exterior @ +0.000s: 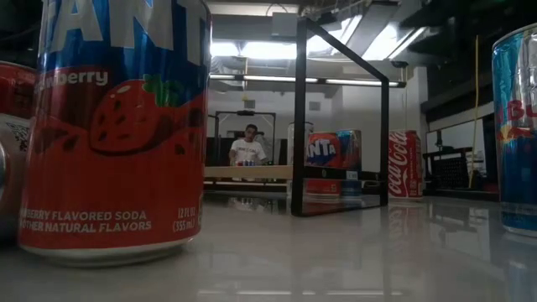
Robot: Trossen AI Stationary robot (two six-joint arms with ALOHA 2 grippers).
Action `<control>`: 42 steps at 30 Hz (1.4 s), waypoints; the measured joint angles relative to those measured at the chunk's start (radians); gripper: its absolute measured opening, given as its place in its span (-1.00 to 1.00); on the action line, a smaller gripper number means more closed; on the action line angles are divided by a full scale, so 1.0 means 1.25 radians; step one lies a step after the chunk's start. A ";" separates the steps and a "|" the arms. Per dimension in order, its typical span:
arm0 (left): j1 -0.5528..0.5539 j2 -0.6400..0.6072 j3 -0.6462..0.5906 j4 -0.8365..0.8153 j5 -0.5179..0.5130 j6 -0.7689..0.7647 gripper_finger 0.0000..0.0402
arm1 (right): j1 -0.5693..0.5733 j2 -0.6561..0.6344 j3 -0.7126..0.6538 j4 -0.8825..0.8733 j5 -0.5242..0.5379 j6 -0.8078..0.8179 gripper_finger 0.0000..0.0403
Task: Place canned beverage on shelf
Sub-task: Put the red white soda can on the shelf
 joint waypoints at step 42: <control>0.000 0.000 0.000 0.000 -0.010 0.000 0.38 | 0.000 0.417 0.041 -0.248 0.045 0.134 0.86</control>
